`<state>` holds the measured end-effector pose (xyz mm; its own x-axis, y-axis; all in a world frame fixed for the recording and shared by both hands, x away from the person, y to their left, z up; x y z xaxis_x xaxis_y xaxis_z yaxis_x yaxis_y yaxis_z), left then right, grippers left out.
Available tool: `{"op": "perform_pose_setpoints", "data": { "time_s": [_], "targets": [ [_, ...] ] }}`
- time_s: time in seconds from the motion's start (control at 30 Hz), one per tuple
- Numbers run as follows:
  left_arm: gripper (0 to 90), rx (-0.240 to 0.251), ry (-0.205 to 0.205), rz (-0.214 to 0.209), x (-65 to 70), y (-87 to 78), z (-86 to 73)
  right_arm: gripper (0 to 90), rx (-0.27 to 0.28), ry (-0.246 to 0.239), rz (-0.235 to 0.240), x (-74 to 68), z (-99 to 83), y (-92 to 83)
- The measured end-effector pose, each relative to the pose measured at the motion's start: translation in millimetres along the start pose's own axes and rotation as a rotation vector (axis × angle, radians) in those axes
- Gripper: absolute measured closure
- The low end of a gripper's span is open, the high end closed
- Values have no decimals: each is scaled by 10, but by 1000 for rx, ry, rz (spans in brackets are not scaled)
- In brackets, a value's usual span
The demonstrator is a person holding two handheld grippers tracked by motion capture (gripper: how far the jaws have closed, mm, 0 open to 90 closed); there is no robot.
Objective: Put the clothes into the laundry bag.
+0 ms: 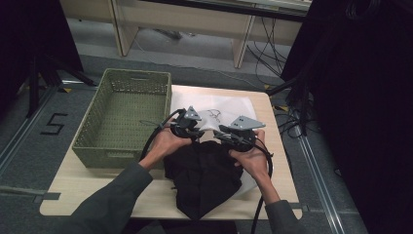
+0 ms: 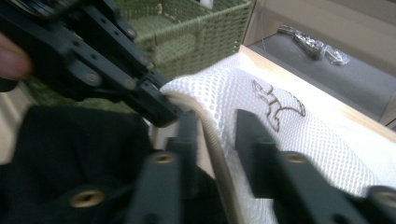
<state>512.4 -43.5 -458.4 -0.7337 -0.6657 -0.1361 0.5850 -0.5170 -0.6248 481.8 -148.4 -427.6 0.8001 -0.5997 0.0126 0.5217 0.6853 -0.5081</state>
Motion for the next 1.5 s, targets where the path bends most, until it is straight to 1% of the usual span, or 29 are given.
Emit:
{"op": "perform_pose_setpoints", "data": {
  "time_s": [0.03,0.1,0.3,0.33,0.4,0.43,0.5,0.6,0.67,0.7,0.73,0.77,0.8,0.87,0.9,0.93,0.97,1.0,1.03,1.07,1.1,1.13,1.2,1.23,1.3,1.37,1.43,1.47,1.5],
  "targets": [
    [840,-8,5,-8,-10,-1,-6,598,23,-8,12,-22,29,-45],
    [838,-20,14,-18,-26,6,-14,505,-3,24,86,-171,-2,-163],
    [837,-36,22,-28,-19,19,-9,417,-45,16,134,-449,-232,-409],
    [836,-40,40,-32,-24,16,-7,398,-50,13,148,-484,-282,-431],
    [836,-40,37,-33,-21,17,4,371,-94,27,167,-549,-427,-472],
    [836,-40,39,-34,-20,16,5,371,-113,14,189,-573,-506,-468],
    [835,-43,44,-35,-11,14,-3,357,-167,59,204,-625,-707,-447],
    [836,-43,51,-36,-4,-1,-4,323,-219,67,218,-632,-946,-330],
    [836,-46,54,-41,8,-6,-6,285,-241,89,191,-677,-1057,-198],
    [837,-45,59,-43,14,-3,-4,275,-252,52,187,-681,-1097,-133],
    [838,-48,57,-45,27,0,-8,274,-298,63,194,-736,-1142,-109],
    [839,-47,74,-49,29,2,-12,299,-269,54,173,-756,-1161,-11],
    [840,-52,61,-50,46,5,-17,373,-330,45,161,-768,-1209,14],
    [843,-63,72,-51,77,-1,-36,565,-365,14,114,-691,-1229,91],
    [845,-68,83,-52,81,-14,-40,671,-359,13,108,-635,-1206,112],
    [847,-74,98,-59,90,-30,-48,728,-353,8,104,-598,-1189,118],
    [849,-71,89,-62,111,-37,-45,766,-340,8,99,-553,-1161,134],
    [850,-92,122,-71,106,-53,-66,796,-330,10,93,-520,-1131,149],
    [852,-89,105,-72,130,-53,-64,815,-295,-6,55,-414,-1043,189],
    [852,-101,139,-78,123,-65,-78,815,-295,-6,55,-414,-1043,189],
    [852,-92,120,-74,146,-61,-77,819,-289,-6,36,-357,-992,201],
    [853,-104,150,-75,135,-73,-91,822,-282,4,22,-302,-936,210],
    [853,-112,160,-85,143,-95,-109,826,-254,-7,-16,-167,-822,269],
    [853,-101,149,-84,149,-97,-103,828,-255,-2,-36,-104,-776,285],
    [854,-107,147,-87,130,-128,-106,829,-273,-36,-68,31,-719,353],
    [855,-101,138,-90,125,-147,-103,829,-289,-17,-125,143,-732,422],
    [854,-107,166,-92,97,-162,-112,828,-321,-9,-169,261,-808,481],
    [853,-98,138,-90,105,-151,-104,824,-327,-7,-184,318,-836,498],
    [852,-102,146,-93,96,-148,-108,815,-334,15,-166,334,-859,506]
  ]
}}
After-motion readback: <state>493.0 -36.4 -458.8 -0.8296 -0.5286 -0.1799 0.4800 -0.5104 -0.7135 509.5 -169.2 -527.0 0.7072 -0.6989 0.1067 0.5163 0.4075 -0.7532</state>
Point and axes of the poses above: each handheld gripper's, and its own axes: y roughly forward along the jaws, z roughly out of its top, x roughly to its right, the point moved 9 cm from there along y, roughly forward along the jaws, and after that the axes turned 10 degrees about z, right-handed, at the moved point
